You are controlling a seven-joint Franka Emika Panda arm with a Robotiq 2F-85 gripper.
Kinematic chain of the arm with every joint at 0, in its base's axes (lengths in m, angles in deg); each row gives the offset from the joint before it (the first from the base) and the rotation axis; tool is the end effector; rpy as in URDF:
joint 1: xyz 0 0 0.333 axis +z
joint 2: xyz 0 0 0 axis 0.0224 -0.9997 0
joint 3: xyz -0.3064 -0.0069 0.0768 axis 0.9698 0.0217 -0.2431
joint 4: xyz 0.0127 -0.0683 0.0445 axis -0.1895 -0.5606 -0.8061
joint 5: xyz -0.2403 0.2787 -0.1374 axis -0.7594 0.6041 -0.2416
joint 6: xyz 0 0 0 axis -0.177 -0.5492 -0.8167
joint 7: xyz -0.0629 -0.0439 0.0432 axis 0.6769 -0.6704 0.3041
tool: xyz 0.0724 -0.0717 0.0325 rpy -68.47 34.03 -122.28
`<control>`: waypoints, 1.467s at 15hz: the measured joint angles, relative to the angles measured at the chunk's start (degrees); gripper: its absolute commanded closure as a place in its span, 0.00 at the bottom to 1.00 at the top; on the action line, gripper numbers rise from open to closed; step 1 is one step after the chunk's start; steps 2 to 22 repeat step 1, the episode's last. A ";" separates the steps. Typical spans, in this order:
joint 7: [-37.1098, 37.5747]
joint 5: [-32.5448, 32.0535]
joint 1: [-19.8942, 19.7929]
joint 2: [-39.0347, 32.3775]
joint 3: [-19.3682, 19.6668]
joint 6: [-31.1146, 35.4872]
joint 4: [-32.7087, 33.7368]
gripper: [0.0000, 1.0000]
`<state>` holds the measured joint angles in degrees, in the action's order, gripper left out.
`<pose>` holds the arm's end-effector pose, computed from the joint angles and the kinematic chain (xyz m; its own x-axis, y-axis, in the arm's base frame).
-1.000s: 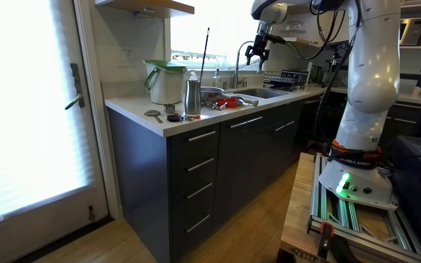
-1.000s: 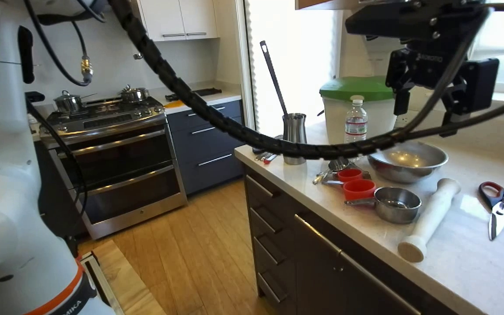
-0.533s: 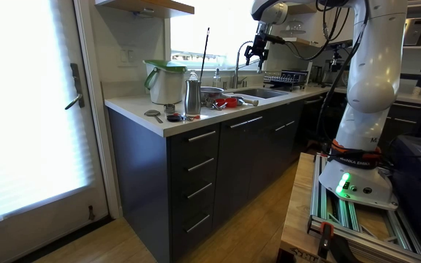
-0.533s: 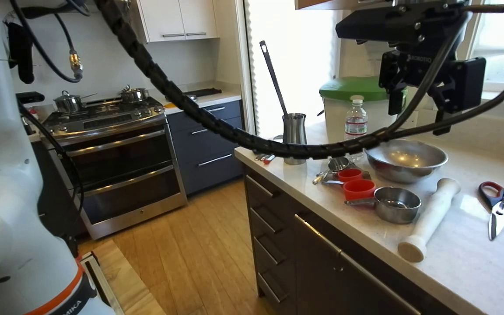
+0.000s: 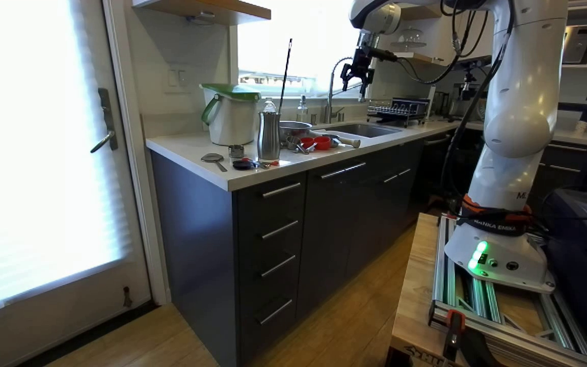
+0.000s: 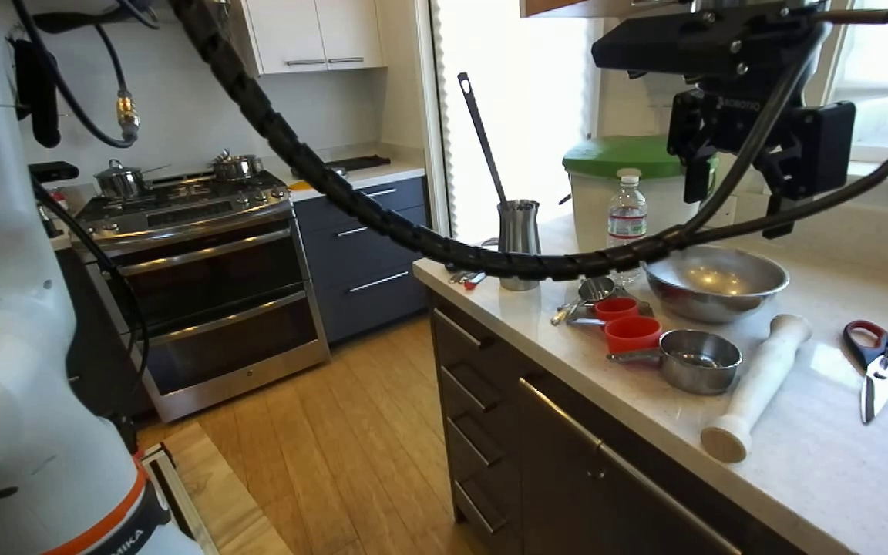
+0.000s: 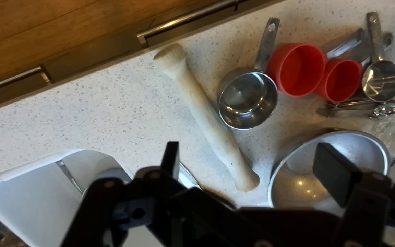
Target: Remove the black and red scissors from the metallic dishpan and place on the worktop
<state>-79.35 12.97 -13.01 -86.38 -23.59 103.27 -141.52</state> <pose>0.4748 -0.4091 0.5394 0.8108 -0.5623 0.1627 -0.5589 -0.8263 -0.0706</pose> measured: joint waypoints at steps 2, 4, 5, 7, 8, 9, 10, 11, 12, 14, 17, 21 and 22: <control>0.00 0.00 0.00 0.00 0.00 0.00 0.00 0.00; 0.00 0.00 0.00 0.00 0.00 0.00 0.00 0.00; 0.00 0.00 0.00 0.00 0.00 0.00 0.00 0.00; 0.00 0.00 0.00 0.00 0.00 0.00 0.00 0.00; 0.00 0.00 0.00 0.00 0.00 0.00 0.00 0.00; 0.00 0.00 0.00 0.00 0.00 0.00 0.00 0.00; 0.00 0.00 0.00 0.00 0.00 0.00 0.00 0.00; 0.00 0.00 0.00 0.00 0.00 0.00 0.00 0.00; 0.00 0.00 0.00 0.00 0.00 0.00 0.00 0.00; 0.00 0.00 0.00 0.00 0.00 0.00 0.00 0.00; 0.00 0.00 0.00 0.00 0.00 0.00 0.00 0.00; 0.00 0.00 0.00 0.00 0.00 0.00 0.00 0.00; 0.00 0.00 0.00 0.00 0.00 0.00 0.00 0.00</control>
